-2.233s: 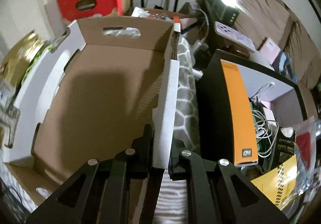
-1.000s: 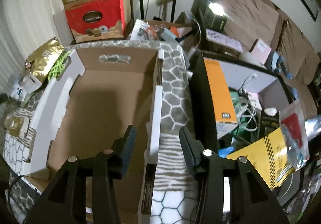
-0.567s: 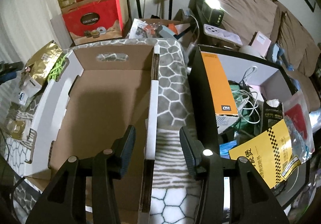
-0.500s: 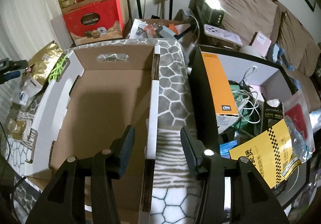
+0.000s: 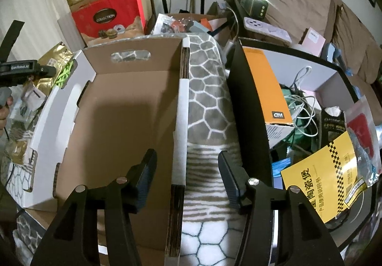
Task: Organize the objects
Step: 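Carry the gold snack bag with the left tool over the white box, then lower the gold snack bag into the box and open the left tool, then move the left tool back over the table toward the small gold packet, then grasp the small gold packet with the left tool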
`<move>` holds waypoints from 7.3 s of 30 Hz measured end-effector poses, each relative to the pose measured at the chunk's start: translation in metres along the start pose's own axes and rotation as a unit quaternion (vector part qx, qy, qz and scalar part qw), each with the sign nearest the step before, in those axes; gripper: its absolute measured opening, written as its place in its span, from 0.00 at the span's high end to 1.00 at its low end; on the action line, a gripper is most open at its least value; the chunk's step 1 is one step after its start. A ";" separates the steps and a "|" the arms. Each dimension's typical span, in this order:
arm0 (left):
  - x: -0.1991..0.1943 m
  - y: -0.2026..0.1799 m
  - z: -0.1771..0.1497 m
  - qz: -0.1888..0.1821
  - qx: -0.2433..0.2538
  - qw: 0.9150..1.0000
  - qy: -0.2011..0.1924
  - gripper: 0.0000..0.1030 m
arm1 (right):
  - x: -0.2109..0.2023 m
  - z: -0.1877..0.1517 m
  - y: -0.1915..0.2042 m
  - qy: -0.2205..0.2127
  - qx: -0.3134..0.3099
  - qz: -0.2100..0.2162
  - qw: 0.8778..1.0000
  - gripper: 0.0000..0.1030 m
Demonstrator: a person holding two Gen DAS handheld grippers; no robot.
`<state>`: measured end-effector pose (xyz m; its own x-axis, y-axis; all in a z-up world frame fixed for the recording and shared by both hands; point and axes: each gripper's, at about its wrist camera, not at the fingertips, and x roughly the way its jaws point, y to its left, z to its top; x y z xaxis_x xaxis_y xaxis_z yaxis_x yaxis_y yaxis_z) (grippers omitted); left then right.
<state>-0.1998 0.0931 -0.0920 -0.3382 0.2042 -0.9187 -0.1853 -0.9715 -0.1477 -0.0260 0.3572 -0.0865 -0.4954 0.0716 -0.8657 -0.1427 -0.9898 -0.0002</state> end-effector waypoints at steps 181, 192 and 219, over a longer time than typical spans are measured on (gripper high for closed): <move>-0.057 0.205 -0.070 0.056 -0.122 0.990 -0.040 0.04 | -0.008 -0.018 0.004 0.001 0.036 0.020 0.999 0.50; -0.022 0.228 -0.068 0.012 -0.146 0.989 -0.005 0.04 | 0.001 -0.023 0.007 0.020 0.027 0.006 0.999 0.83; -0.058 0.076 -0.126 -0.091 0.036 0.995 0.018 0.19 | 0.002 -0.023 0.006 0.021 0.026 0.011 0.999 0.83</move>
<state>-0.0782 -0.0083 -0.0956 -0.2603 0.3697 -0.8919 -0.3067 -0.9076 -0.2866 -0.0078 0.3482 -0.0997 -0.4623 0.0433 -0.8857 -0.1769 -0.9832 0.0443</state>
